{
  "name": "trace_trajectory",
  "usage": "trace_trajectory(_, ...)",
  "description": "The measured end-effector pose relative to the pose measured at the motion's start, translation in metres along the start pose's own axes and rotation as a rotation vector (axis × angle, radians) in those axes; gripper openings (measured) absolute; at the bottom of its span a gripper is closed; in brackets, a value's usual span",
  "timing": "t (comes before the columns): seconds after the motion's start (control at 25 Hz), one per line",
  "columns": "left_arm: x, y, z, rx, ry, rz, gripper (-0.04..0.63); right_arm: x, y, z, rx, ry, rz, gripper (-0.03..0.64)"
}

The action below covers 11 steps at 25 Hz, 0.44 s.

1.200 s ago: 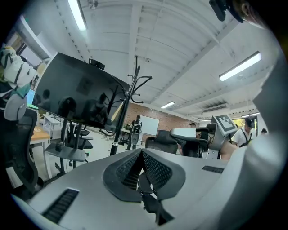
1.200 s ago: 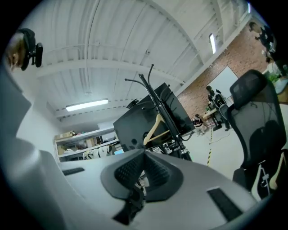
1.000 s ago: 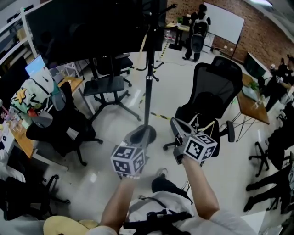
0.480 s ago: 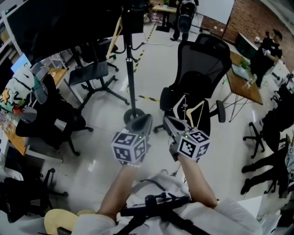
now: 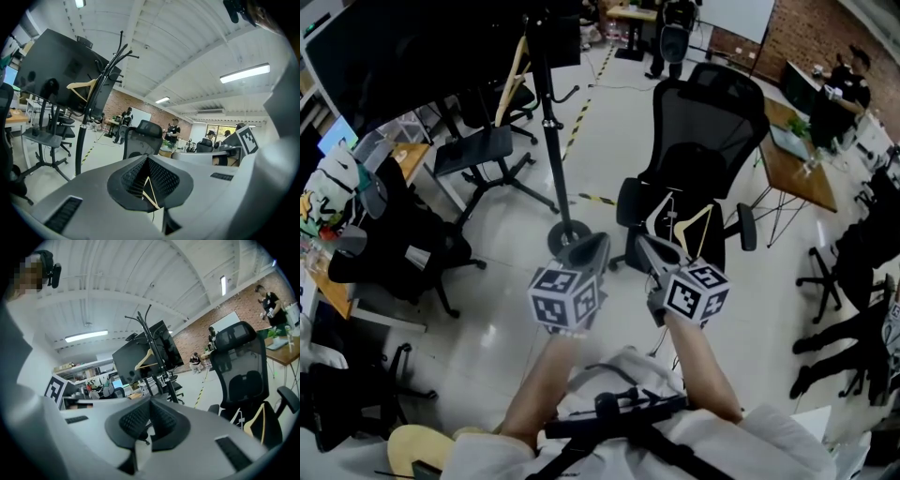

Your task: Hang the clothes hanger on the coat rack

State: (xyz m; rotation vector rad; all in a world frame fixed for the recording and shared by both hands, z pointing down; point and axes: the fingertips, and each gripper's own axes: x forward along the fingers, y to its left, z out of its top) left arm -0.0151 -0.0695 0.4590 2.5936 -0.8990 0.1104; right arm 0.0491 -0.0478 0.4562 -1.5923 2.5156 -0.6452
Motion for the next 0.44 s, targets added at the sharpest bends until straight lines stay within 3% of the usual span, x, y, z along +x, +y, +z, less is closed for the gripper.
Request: trace_trajectory(0.44, 0.015, -0.004, -0.002, 0.007, 0.018, 0.019, -0.009, 0.001, -0.017, -0.002, 0.033, 0.012, 0.011, -0.001)
